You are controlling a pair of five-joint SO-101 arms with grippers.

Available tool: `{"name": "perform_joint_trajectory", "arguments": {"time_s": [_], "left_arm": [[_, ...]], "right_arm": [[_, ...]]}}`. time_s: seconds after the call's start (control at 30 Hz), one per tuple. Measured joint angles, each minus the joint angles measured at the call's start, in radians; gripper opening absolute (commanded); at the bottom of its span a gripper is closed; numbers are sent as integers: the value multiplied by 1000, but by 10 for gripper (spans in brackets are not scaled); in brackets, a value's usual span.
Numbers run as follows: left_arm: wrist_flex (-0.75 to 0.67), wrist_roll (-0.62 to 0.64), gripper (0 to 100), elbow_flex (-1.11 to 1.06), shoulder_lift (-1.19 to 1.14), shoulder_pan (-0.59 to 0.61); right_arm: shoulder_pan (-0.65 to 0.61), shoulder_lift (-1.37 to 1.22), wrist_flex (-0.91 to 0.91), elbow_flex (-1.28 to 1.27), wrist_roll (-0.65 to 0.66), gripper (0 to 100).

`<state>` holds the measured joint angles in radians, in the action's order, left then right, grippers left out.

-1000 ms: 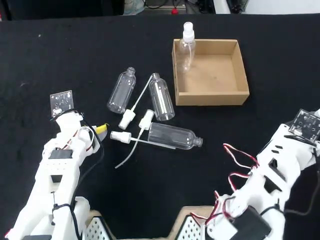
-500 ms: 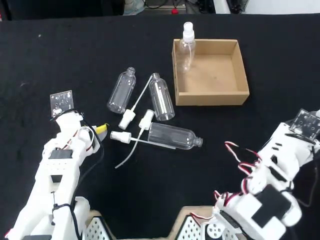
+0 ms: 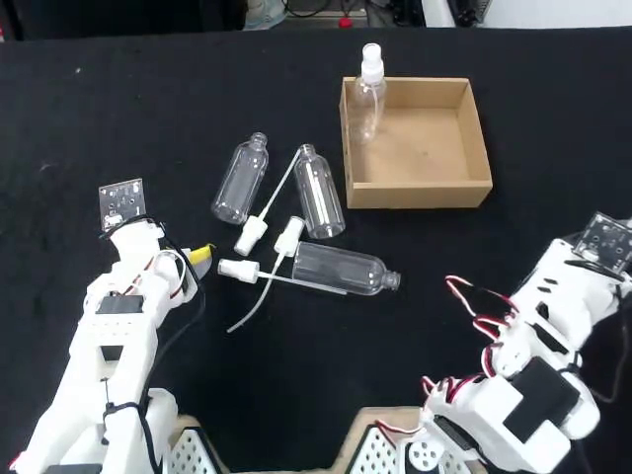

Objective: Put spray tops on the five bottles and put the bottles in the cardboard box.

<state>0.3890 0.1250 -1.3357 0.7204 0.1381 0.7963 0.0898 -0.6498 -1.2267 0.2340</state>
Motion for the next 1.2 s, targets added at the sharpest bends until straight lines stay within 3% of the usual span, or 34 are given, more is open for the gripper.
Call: {"name": "perform_joint_trajectory", "arguments": {"time_s": [0.93,1.2], "left_arm": [[0,0,289,0,0,0],[0,0,289,0,0,0]], "right_arm": [[-31,0,0,52,0,330],[-31,0,0,52,2,253]]}}
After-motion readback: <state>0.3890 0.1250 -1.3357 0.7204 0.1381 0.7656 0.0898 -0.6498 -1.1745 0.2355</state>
